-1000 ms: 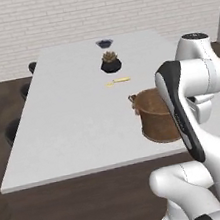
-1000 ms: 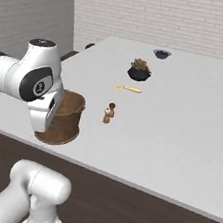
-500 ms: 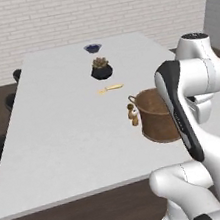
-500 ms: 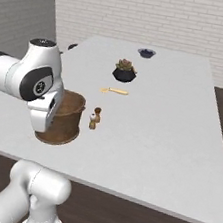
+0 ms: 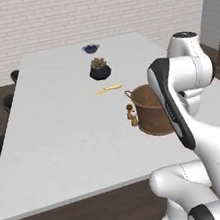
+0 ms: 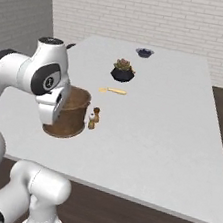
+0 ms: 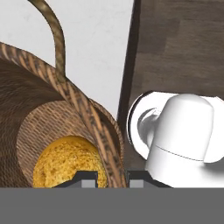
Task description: Open the cabinet, pick up the bread from the cabinet and place it in the basket. Then move the basket to the dining counter.
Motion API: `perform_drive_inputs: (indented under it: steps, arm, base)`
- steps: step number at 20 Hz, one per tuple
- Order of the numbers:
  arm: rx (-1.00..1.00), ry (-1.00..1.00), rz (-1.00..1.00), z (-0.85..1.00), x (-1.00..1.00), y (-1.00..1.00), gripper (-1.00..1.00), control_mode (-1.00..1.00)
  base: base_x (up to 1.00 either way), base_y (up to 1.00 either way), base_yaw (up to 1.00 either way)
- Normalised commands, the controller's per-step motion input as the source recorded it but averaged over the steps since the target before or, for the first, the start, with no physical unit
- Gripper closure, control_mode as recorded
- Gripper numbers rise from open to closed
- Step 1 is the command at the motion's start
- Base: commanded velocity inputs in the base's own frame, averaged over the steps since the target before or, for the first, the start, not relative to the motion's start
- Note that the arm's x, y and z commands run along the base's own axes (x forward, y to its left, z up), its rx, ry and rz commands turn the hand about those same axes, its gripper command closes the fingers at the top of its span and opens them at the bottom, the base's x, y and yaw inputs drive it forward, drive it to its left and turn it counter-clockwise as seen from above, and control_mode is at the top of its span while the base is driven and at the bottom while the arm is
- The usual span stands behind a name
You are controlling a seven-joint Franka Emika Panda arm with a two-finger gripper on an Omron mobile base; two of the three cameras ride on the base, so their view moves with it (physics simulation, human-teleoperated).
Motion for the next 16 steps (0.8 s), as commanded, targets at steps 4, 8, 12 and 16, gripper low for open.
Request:
perform_drive_inputs:
  steps: [4,8,12,16]
  arm:
    - [0.0,0.0,0.01,-0.21,0.77,-0.08,1.0,-1.0]
    - [0.06,0.0,0.01,-0.63,0.64,-0.27,1.0,-1.0]
    - [0.07,0.0,0.1,-0.78,0.65,-0.33,1.0,-1.0]
    - [0.05,0.0,0.14,-0.62,0.54,-0.39,1.0,-1.0]
  base:
    - [0.0,0.0,0.0]
    - [0.0,0.0,0.0]
    - [0.0,0.0,0.0]
    - [0.0,0.0,0.0]
